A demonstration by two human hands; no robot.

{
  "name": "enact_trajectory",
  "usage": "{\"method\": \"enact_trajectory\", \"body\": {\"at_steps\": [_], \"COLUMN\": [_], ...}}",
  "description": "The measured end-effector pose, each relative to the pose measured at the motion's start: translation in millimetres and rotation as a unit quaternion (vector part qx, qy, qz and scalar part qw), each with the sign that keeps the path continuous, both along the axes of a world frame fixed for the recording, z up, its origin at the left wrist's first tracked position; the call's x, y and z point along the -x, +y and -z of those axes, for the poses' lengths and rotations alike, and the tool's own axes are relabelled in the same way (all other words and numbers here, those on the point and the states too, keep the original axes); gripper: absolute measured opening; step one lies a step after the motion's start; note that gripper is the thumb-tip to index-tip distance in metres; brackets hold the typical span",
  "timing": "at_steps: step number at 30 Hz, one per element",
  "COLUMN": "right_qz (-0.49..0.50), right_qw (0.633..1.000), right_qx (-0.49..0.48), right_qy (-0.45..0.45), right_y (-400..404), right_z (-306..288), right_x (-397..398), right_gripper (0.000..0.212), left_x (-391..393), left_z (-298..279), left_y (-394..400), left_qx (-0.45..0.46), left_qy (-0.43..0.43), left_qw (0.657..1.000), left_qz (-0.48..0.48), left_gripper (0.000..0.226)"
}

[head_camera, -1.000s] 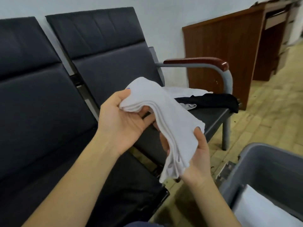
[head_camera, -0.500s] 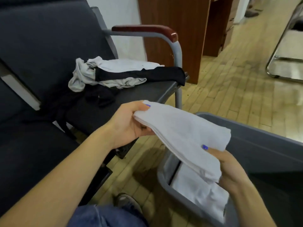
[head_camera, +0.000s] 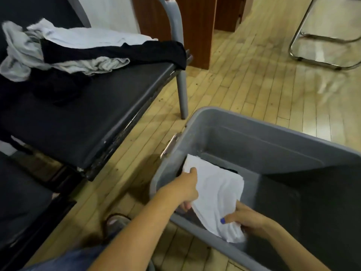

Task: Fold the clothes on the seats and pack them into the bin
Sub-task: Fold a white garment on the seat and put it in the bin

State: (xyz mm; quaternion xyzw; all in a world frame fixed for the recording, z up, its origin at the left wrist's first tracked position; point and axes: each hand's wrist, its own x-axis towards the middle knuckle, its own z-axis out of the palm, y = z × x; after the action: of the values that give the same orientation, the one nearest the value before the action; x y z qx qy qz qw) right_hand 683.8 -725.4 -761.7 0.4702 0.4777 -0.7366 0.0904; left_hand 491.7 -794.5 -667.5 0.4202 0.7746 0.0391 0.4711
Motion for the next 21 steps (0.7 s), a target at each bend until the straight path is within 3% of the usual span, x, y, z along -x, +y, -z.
{"method": "enact_trajectory", "body": {"at_steps": [3,5,8,11,17,21], "right_qz": [-0.027,-0.01,0.09,0.22,0.243,0.197], "right_qw": [0.998,0.999,0.993,0.972,0.96,0.973], "right_qx": [-0.036,-0.046,-0.078,-0.082,-0.138,-0.114], "right_qy": [-0.033,-0.02,-0.02,-0.024,0.031,-0.043], "right_y": [-4,-4,1,10,12,-5], "right_z": [15,18,22,22,5,18], "right_x": [2,2,7,8,-3,-7], "right_gripper": [0.061,0.056,0.031,0.023,0.021,0.02], "left_x": [1,7,10,11,8,8], "left_z": [22,33,41,48,56,64], "left_y": [-5,-11,-14,-12,-25,-31], "left_qx": [-0.014,0.001,0.014,0.041,0.025,0.035], "left_qy": [0.133,0.176,0.191,0.188,0.195,0.219], "left_qw": [0.99,0.981,0.973,0.97,0.97,0.961], "left_qz": [0.053,0.082,0.131,0.15,0.142,0.164], "left_gripper": [0.047,0.05,0.054,0.056,0.057,0.058]}}
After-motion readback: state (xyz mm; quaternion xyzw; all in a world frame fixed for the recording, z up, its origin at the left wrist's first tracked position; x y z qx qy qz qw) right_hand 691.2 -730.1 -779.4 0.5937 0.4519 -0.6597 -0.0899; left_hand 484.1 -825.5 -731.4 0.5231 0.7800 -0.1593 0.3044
